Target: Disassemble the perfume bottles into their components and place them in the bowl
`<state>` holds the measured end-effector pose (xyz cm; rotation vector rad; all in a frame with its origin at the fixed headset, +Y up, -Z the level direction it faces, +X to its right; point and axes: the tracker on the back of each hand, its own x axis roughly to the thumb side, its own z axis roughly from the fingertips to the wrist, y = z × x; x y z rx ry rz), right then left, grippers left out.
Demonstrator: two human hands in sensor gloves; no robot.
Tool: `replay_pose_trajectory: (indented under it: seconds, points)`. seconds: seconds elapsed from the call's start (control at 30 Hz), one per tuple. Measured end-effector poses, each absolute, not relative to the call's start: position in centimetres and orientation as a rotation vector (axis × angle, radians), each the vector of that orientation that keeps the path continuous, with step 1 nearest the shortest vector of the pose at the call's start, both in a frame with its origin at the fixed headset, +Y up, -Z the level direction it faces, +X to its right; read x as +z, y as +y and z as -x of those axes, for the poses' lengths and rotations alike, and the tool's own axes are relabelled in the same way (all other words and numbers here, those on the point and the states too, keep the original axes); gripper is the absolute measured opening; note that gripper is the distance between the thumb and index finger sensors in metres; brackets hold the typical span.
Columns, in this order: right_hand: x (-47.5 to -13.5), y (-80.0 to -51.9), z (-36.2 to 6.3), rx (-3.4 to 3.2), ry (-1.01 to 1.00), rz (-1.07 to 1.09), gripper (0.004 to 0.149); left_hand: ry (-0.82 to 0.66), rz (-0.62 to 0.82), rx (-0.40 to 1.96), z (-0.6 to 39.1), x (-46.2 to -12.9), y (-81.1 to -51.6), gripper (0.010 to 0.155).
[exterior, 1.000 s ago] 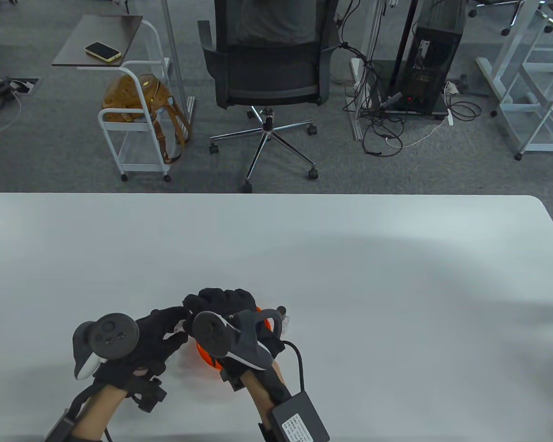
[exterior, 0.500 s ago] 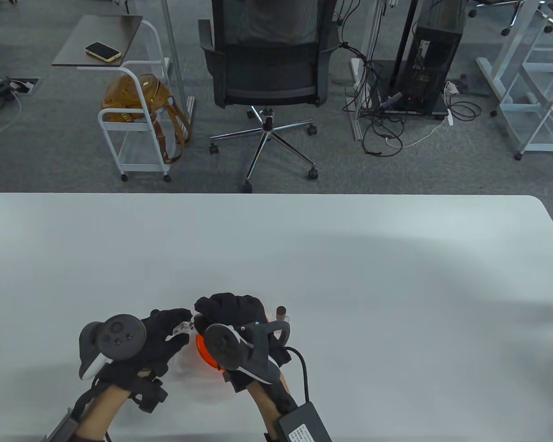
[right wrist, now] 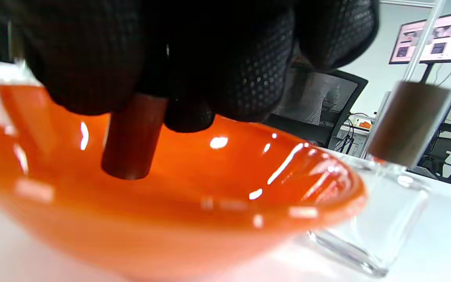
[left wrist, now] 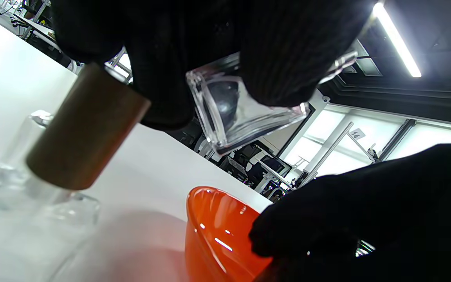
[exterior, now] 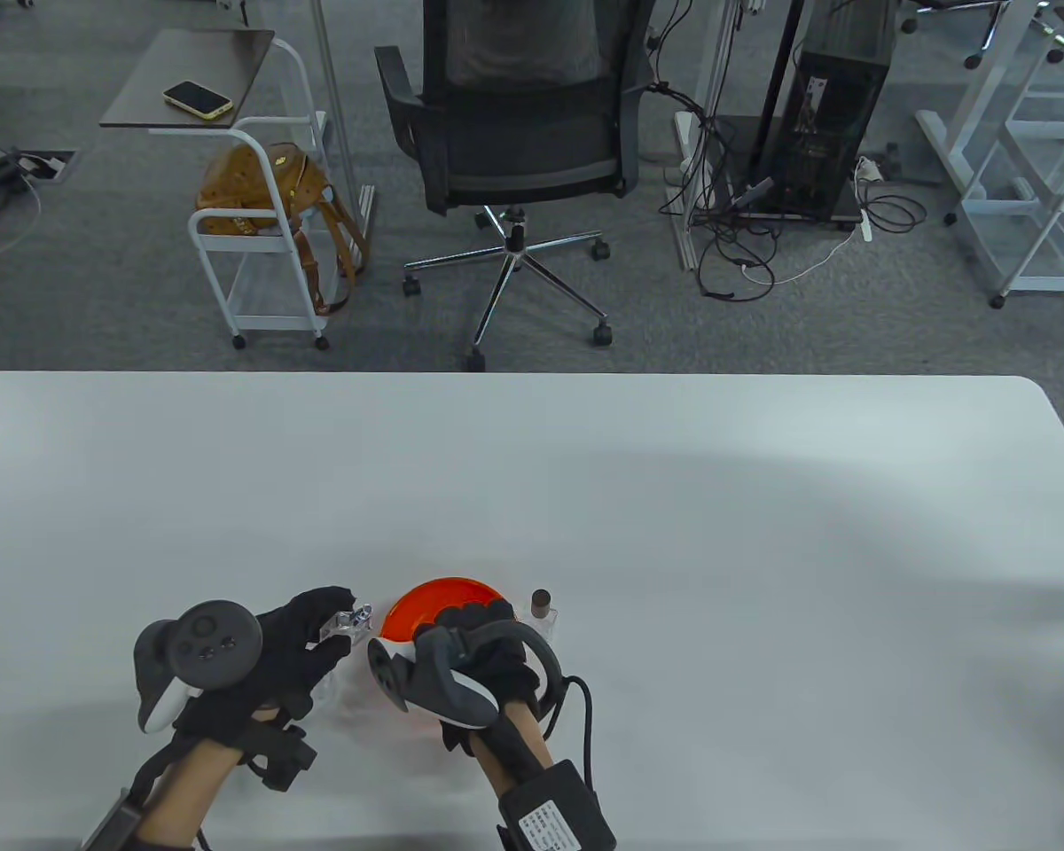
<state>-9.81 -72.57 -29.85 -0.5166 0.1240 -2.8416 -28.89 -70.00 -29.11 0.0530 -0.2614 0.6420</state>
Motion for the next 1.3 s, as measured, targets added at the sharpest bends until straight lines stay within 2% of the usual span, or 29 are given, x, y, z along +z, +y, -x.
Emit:
replay_pose_trajectory:
  seconds: [0.13,0.23,0.4,0.5,0.63,0.73,0.8,0.97,1.1,1.17,1.3]
  points:
    - [-30.1,-73.4,9.8,-2.853,0.019,0.506,0.049,-0.265,-0.041,0.630,28.7,-29.3,-70.2,0.055]
    - [-30.2,-72.9,9.2,-2.919,-0.025,0.496,0.052,-0.274,-0.037,0.617,28.4,-29.2,-70.1,0.054]
    - [-29.6,-68.7,5.5,-3.340,0.200,0.378,0.054,-0.300,-0.053,0.556,27.7,-28.9,-69.9,0.054]
    - [-29.5,-67.8,4.9,-3.630,0.208,0.413,0.059,-0.324,-0.071,0.504,26.9,-28.7,-69.8,0.054]
    - [-29.1,-68.0,5.9,-3.725,0.234,0.441,0.052,-0.353,-0.075,0.477,26.1,-28.4,-69.8,0.054]
    - [-28.8,-68.3,6.6,-3.629,0.370,0.397,0.044,-0.358,-0.086,0.476,26.0,-28.2,-69.6,0.053]
    - [-28.7,-68.3,6.8,-3.609,0.394,0.401,0.041,-0.360,-0.088,0.471,26.0,-28.1,-69.6,0.053]
    - [-28.6,-68.4,7.1,-3.673,0.224,0.476,0.049,-0.361,-0.087,0.491,26.1,-28.1,-69.7,0.054]
    - [-28.7,-68.4,6.9,-3.620,0.317,0.441,0.041,-0.379,-0.059,0.490,26.0,-28.0,-70.0,0.054]
    - [-28.7,-68.4,6.9,-3.612,0.302,0.458,0.041,-0.387,-0.066,0.486,25.8,-27.9,-69.9,0.053]
    - [-28.7,-68.3,6.8,-3.642,0.238,0.505,0.049,-0.370,-0.089,0.499,26.1,-27.9,-69.6,0.053]
